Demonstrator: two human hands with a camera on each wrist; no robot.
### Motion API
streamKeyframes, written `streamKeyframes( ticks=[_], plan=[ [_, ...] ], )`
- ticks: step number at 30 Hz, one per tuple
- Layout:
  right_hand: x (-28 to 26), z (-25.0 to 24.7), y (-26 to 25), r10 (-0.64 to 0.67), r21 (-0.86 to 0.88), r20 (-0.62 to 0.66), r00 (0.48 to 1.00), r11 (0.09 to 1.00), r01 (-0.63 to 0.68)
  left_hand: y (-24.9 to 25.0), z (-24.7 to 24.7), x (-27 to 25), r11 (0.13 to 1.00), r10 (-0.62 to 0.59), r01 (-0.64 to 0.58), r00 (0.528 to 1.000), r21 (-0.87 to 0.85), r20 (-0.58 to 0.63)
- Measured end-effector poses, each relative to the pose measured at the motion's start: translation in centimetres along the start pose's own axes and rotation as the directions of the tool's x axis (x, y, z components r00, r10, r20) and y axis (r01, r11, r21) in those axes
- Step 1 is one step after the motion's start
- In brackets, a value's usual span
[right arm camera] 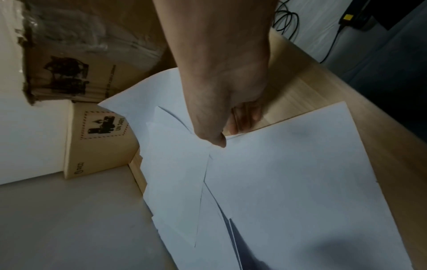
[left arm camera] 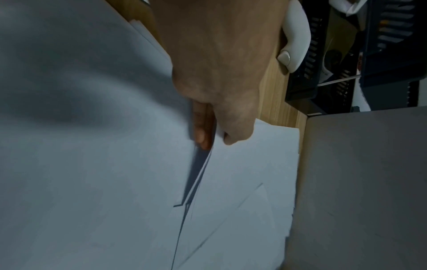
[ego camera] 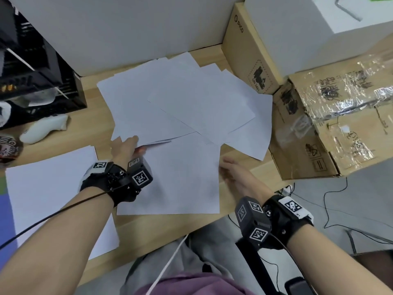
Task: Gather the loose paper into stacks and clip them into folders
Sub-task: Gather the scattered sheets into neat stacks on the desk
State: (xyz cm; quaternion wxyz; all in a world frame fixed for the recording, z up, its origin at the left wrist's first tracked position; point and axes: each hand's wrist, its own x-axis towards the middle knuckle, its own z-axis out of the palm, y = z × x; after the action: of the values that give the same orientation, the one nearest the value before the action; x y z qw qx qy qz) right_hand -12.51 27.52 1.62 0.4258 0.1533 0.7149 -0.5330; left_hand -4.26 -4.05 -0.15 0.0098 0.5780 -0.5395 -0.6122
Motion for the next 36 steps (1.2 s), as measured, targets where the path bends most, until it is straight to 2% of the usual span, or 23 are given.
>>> streamKeyframes(
  ticks=[2,4,7,9,11,13,15,16,17,19,20,22,24,27,30,32,34,36],
  plan=[
    [-0.3,0.3,-1.2,-0.048,-0.030,-0.052,0.997,0.998,0.047,1.1,-0.4,-1.5,0.998,0.016,-0.014,1.000,-0.067,0.027],
    [-0.8,1.8,-3.0,-0.068,0.014,-0.028,0.997,0.998,0.068,2.6,-1.5,-3.2,0.980,0.061,-0.060,0.998,-0.188,0.000],
    [-2.3,5.7,-5.8,0.034,0.020,0.198,0.980,0.999,-0.038,6.3,-3.0,-7.9,0.916,0.271,-0.260,0.963,-0.305,-0.005],
    [-3.3,8.6,-7.6,0.080,0.050,0.392,0.917,0.993,-0.108,8.3,-4.1,-10.4,0.861,0.425,-0.395,0.905,-0.322,0.027],
    [-4.3,11.4,-9.3,0.056,0.160,0.521,0.852,0.974,-0.162,9.0,-5.7,-12.4,0.818,0.507,-0.474,0.861,-0.326,0.021],
    [-4.8,13.7,-10.7,0.000,0.265,0.582,0.813,0.946,-0.190,7.7,-7.5,-13.4,0.810,0.542,-0.514,0.840,-0.282,0.027],
    [-5.2,15.3,-11.7,-0.046,0.355,0.624,0.780,0.906,-0.231,4.6,-9.0,-14.1,0.833,0.511,-0.479,0.858,-0.277,0.054],
    [-5.4,15.9,-11.9,-0.052,0.367,0.633,0.773,0.899,-0.240,2.6,-9.5,-14.1,0.858,0.467,-0.433,0.882,-0.278,0.067],
    [-5.5,16.4,-11.8,-0.057,0.354,0.622,0.781,0.910,-0.216,0.6,-10.0,-14.1,0.890,0.399,-0.365,0.913,-0.272,0.080],
    [-5.1,17.2,-11.1,-0.061,0.208,0.518,0.853,0.976,-0.057,-3.1,-10.5,-14.1,0.952,0.258,-0.227,0.955,-0.204,0.143],
    [-4.6,17.5,-10.6,-0.075,0.118,0.440,0.895,0.993,0.025,-4.7,-10.7,-14.1,0.973,0.196,-0.168,0.964,-0.158,0.181],
    [-4.1,17.7,-9.8,-0.086,0.016,0.325,0.942,0.996,0.086,-7.4,-10.8,-14.2,0.994,0.069,-0.043,0.960,-0.101,0.272],
    [-3.7,17.0,-9.2,-0.139,-0.081,0.303,0.943,0.982,0.171,-9.3,-10.9,-14.1,0.994,-0.006,0.042,0.944,-0.101,0.329],
    [-3.6,14.3,-9.5,-0.215,-0.187,0.332,0.918,0.939,0.288,-10.1,-11.4,-13.1,0.966,-0.021,0.095,0.956,-0.241,0.291],
    [-3.1,10.2,-9.2,-0.199,-0.250,0.183,0.963,0.938,0.242,-9.6,-11.6,-10.6,0.940,0.013,0.077,0.965,-0.331,0.261],
    [-3.0,7.3,-8.0,-0.138,-0.369,0.046,0.989,0.918,0.145,-8.2,-10.8,-9.9,0.927,0.046,0.042,0.973,-0.372,0.225],
    [-3.6,4.8,-6.6,-0.061,-0.564,0.022,0.998,0.823,0.063,-7.1,-9.6,-9.5,0.925,0.059,0.038,0.969,-0.378,0.242],
    [-5.0,3.6,-5.6,-0.057,-0.621,0.017,0.998,0.782,0.055,-6.2,-7.8,-9.5,0.952,0.047,0.049,0.953,-0.303,0.300]
  ],
)
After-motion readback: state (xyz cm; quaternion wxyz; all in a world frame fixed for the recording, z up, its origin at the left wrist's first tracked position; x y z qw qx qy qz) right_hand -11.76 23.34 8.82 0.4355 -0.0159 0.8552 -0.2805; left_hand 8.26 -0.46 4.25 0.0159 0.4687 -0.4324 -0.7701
